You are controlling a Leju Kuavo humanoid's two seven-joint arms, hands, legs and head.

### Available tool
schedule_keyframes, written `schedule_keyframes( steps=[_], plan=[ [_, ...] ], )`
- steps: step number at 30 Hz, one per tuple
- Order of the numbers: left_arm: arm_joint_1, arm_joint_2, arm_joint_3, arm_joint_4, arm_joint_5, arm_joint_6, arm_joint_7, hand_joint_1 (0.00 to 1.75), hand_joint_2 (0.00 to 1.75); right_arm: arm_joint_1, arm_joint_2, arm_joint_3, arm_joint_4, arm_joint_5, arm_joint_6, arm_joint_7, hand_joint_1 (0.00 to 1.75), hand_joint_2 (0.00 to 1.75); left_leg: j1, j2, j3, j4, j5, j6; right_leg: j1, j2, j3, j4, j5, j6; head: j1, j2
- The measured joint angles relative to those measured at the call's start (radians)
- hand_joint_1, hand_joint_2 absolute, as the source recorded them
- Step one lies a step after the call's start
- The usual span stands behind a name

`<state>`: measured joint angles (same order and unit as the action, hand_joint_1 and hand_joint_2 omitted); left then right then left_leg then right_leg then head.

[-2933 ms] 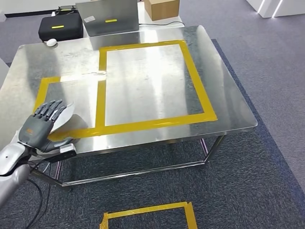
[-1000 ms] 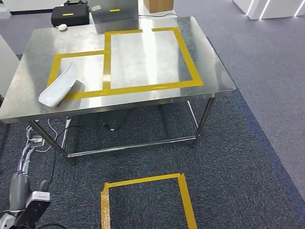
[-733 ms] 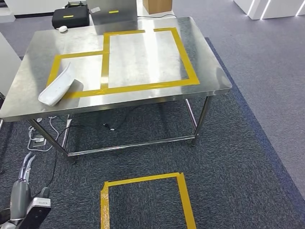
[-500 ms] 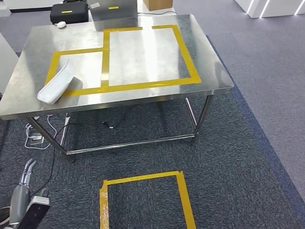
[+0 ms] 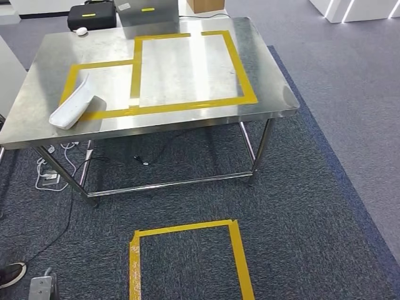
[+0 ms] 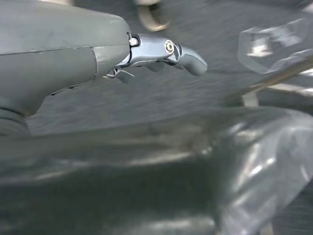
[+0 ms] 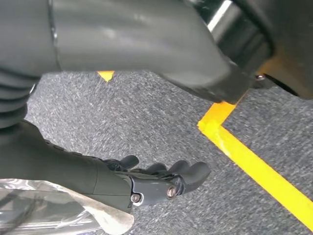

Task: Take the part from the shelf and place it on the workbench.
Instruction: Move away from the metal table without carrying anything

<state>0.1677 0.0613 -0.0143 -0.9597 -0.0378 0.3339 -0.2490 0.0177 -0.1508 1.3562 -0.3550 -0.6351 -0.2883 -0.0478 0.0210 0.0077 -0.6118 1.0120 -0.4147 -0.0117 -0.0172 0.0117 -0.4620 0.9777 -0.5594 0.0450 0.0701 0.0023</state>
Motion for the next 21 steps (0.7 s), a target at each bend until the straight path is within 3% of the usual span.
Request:
schedule_keyframes(
  steps=[2, 3, 5, 6, 7, 8, 9, 11, 13, 15, 17, 19, 21],
  plan=[
    [-0.008, -0.015, 0.013, 0.093, 0.013, -0.008, -0.010, 0.00, 0.00, 0.002, -0.002, 0.013, -0.008, 0.001, -0.007, 0.005, 0.00, 0.00, 0.003, 0.000, -0.013, 0.019, -0.025, -0.008, 0.001, -0.004, -0.017, 0.004, 0.014, -0.022, -0.003, 0.000],
    [-0.011, -0.021, 0.017, 0.130, 0.017, -0.010, -0.014, 0.00, 0.00, 0.003, -0.002, 0.019, -0.010, 0.002, -0.008, 0.006, 0.00, 0.00, 0.004, 0.000, -0.026, 0.056, -0.062, -0.011, 0.002, -0.008, -0.027, 0.004, 0.023, -0.033, -0.006, 0.000],
    [-0.019, -0.031, 0.024, 0.186, 0.018, -0.012, -0.017, 0.00, 0.00, 0.003, -0.004, 0.029, -0.014, 0.003, -0.009, 0.008, 0.00, 0.00, 0.004, 0.000, -0.062, 0.187, -0.158, -0.012, 0.009, -0.015, -0.046, 0.007, 0.041, -0.047, -0.011, 0.000],
    [-0.023, -0.035, 0.028, 0.209, 0.019, -0.012, -0.018, 0.00, 0.00, 0.003, -0.004, 0.032, -0.015, 0.003, -0.009, 0.009, 0.00, 0.00, 0.004, 0.000, -0.074, 0.251, -0.195, -0.011, 0.014, -0.018, -0.058, 0.009, 0.051, -0.050, -0.012, 0.000],
    [-0.027, -0.038, 0.031, 0.228, 0.019, -0.013, -0.018, 0.00, 0.00, 0.004, -0.005, 0.035, -0.016, 0.003, -0.010, 0.009, 0.00, 0.00, 0.003, 0.000, -0.071, 0.286, -0.214, -0.008, 0.018, -0.020, -0.070, 0.013, 0.060, -0.051, -0.012, 0.000],
    [-0.030, -0.041, 0.033, 0.244, 0.019, -0.013, -0.018, 0.00, 0.00, 0.004, -0.006, 0.037, -0.017, 0.003, -0.010, 0.011, 0.00, 0.00, 0.001, 0.000, -0.049, 0.281, -0.213, -0.002, 0.022, -0.020, -0.084, 0.017, 0.069, -0.053, -0.012, 0.000],
    [-0.032, -0.043, 0.034, 0.257, 0.019, -0.014, -0.018, 0.00, 0.00, 0.004, -0.006, 0.038, -0.017, 0.003, -0.011, 0.012, 0.00, 0.00, -0.002, -0.001, -0.007, 0.234, -0.196, 0.005, 0.026, -0.021, -0.097, 0.021, 0.077, -0.053, -0.012, 0.000],
    [-0.039, -0.046, 0.036, 0.274, 0.019, -0.014, -0.019, 0.00, 0.00, 0.005, -0.007, 0.039, -0.019, 0.003, -0.012, 0.014, 0.00, 0.00, -0.012, -0.001, 0.097, 0.079, -0.155, 0.023, 0.032, -0.020, -0.119, 0.027, 0.091, -0.051, -0.012, 0.000],
    [-0.049, -0.049, 0.040, 0.289, 0.019, -0.014, -0.020, 0.00, 0.00, 0.005, -0.008, 0.039, -0.021, 0.003, -0.014, 0.015, 0.00, 0.87, -0.021, 0.000, 0.145, -0.012, -0.135, 0.032, 0.033, -0.022, -0.132, 0.030, 0.107, -0.044, -0.011, 0.000],
    [-0.054, -0.051, 0.044, 0.306, 0.022, -0.014, -0.018, 0.00, 0.00, 0.006, -0.008, 0.042, -0.023, 0.000, -0.015, 0.016, 0.00, 1.75, -0.027, 0.001, 0.136, -0.020, -0.120, 0.036, 0.030, -0.023, -0.139, 0.027, 0.124, -0.032, -0.011, 0.000],
    [-0.059, -0.059, 0.048, 0.331, 0.027, -0.015, -0.012, 0.00, 0.00, 0.006, -0.011, 0.047, -0.024, -0.008, -0.016, 0.018, 0.00, 1.75, -0.025, 0.004, 0.122, -0.029, -0.098, 0.046, 0.026, -0.020, -0.151, 0.035, 0.113, -0.018, -0.010, 0.000],
    [-0.066, -0.068, 0.050, 0.361, 0.025, -0.019, -0.009, 0.00, 0.00, 0.007, -0.015, 0.051, -0.024, -0.017, -0.018, 0.020, 0.00, 1.75, -0.020, 0.007, 0.099, -0.038, -0.074, 0.055, 0.023, -0.015, -0.178, 0.101, 0.037, -0.007, -0.007, 0.000],
    [-0.076, -0.074, 0.047, 0.404, 0.007, -0.021, -0.010, 0.00, 0.00, 0.007, -0.017, 0.055, -0.025, -0.025, -0.024, 0.024, 0.00, 1.75, -0.020, 0.007, 0.072, -0.038, -0.054, 0.059, 0.019, -0.013, -0.205, 0.217, -0.045, 0.002, -0.004, 0.000]
  ],
)
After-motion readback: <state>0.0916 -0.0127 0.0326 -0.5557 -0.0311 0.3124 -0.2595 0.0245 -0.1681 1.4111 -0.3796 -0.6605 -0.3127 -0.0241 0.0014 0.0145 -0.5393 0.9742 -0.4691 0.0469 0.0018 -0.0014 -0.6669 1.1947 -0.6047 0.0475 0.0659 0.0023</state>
